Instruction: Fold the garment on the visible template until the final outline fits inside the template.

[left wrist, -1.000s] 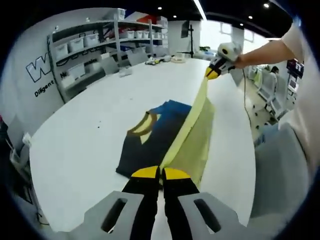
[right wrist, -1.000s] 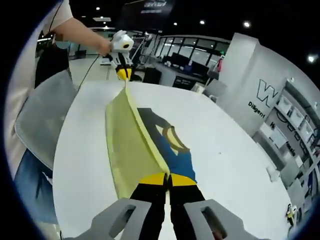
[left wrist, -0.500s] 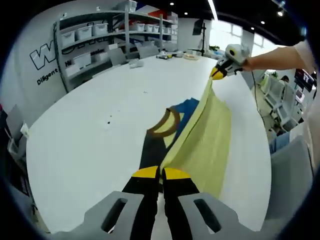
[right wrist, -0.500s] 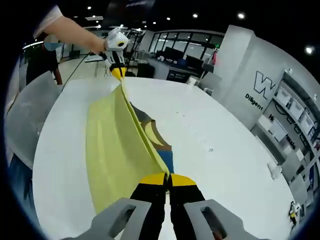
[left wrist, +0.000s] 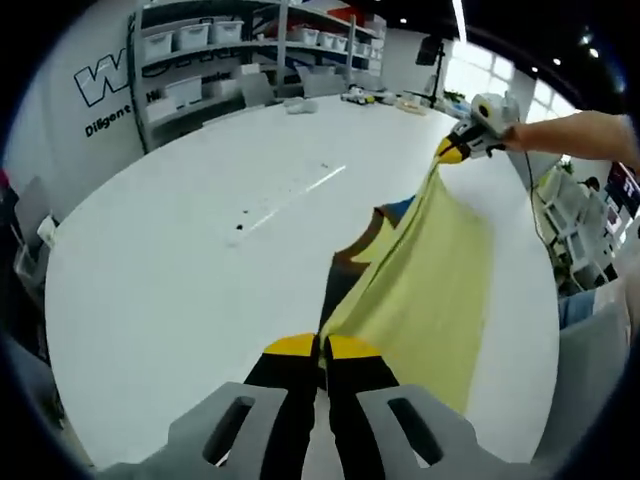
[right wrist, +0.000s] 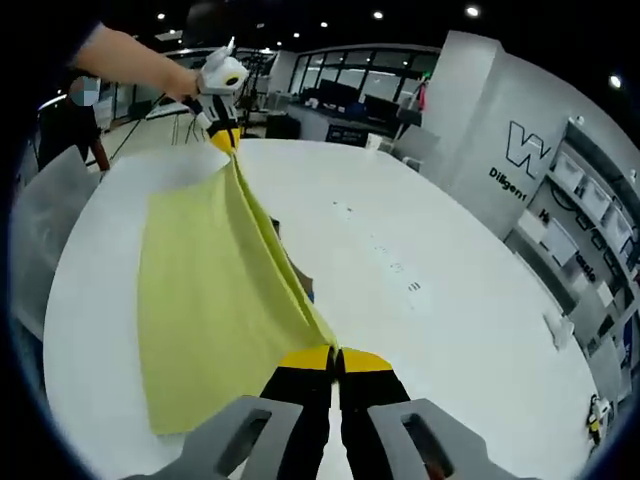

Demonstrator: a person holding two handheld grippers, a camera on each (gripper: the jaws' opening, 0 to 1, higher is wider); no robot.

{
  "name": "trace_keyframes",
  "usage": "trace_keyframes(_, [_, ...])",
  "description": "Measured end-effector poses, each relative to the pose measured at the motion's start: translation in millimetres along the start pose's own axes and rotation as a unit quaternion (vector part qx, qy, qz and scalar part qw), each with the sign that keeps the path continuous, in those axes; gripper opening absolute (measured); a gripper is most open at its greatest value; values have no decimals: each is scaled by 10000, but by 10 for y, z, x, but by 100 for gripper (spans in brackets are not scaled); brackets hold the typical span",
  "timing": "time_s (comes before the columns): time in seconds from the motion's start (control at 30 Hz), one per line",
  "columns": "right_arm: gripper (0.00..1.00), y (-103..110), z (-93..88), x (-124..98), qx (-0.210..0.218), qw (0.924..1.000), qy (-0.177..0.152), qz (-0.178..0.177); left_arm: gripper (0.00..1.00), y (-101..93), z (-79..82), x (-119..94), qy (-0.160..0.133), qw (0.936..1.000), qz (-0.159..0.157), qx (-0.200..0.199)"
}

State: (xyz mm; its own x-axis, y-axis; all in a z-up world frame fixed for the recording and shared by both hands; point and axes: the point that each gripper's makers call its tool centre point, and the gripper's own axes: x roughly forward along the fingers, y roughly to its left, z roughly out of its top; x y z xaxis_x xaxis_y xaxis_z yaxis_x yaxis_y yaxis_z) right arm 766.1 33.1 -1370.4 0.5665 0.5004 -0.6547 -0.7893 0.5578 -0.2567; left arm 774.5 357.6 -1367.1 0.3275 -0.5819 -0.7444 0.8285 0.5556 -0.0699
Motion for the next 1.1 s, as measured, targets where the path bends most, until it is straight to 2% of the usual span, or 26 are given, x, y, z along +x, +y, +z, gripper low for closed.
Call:
trace_keyframes(0.13, [0, -18, -44, 99, 48, 9999, 162, 21, 1, 25, -28, 71, 93, 9999, 51, -68])
trace_keyframes(0.2, [0, -6, -96, 166, 116, 9996, 249, 54, 1, 33, -131, 117, 327, 9994, 76, -76])
trace_keyframes(0.33, [0, -4, -138, 237, 172, 9992, 365, 58, 1, 63, -183, 196, 383, 9988, 190, -241])
trace_keyframes(0.43, [0, -56, -129, 259, 162, 9992, 359, -100, 2, 166, -142, 205, 307, 9976, 544, -298])
trace_keyframes(0.47, [0, -77, -112, 255, 228, 9991, 310, -174, 1, 212, -108, 199, 191, 9968, 696, -350])
trace_keyframes(0.57, [3, -88, -124, 194, 266, 9989, 265, -278, 3, 142, -154, 135, 151, 9975, 612, -314])
trace_keyframes(0.6, [7, -91, -138, 160, 354, 9985, 232, -342, 3, 126, -188, 97, 137, 9973, 642, -313])
trace_keyframes(0.67, [7, -73, -126, 107, 555, 9975, 71, -430, 4, 93, -217, 28, 1, 9971, 660, -390])
trace_keyframes(0.77, [8, 90, -150, -5, 662, 9970, -91, -379, 7, -44, -304, -114, -260, 9965, 601, -522])
trace_keyframes(0.8, [9, 131, -172, -30, 661, 9970, -87, -387, 8, -85, -340, -144, -299, 9964, 583, -536])
trace_keyframes(0.87, [11, 276, -165, -97, 825, 9958, -281, -281, 11, -166, -433, -206, -326, 9964, 573, -533])
trace_keyframes(0.9, [13, 309, -164, -149, 719, 9962, -364, -323, 12, -227, -465, -254, -486, 9956, 559, -578])
trace_keyframes(0.97, [13, 405, -177, -213, 849, 9949, -464, -276, 14, -357, -546, -312, -656, 9943, 473, -688])
trace_keyframes(1.03, [15, 477, -210, -272, 834, 9948, -506, -277, 16, -442, -656, -338, -623, 9948, 470, -655])
trace_keyframes(1.1, [19, 614, -237, -340, 1085, 9918, -634, -230, 18, -573, -737, -375, -747, 9937, 392, -738])
